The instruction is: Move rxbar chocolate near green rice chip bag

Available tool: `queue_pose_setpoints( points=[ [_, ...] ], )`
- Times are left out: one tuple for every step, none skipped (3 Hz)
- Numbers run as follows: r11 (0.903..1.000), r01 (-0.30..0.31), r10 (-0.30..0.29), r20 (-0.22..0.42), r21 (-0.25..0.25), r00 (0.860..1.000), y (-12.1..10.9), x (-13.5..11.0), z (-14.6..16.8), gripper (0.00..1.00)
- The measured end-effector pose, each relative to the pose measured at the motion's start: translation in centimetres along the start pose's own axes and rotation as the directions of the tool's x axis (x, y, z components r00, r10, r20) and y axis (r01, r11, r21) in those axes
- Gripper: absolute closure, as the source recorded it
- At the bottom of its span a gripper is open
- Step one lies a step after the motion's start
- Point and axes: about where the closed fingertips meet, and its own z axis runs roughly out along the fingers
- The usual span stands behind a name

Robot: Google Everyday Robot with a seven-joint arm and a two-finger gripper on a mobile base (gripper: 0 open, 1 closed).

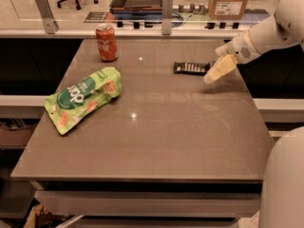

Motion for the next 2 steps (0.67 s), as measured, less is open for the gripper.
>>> queue_pose_setpoints(
  points=[
    [0.9998, 0.005, -0.005, 0.018, -0.018, 1.0, 0.0, -0.7, 1.1, 0.0],
    [0.9989, 0.006, -0.005, 0.036, -0.045, 0.999, 0.2, -1.3, 2.6, 0.0]
  ],
)
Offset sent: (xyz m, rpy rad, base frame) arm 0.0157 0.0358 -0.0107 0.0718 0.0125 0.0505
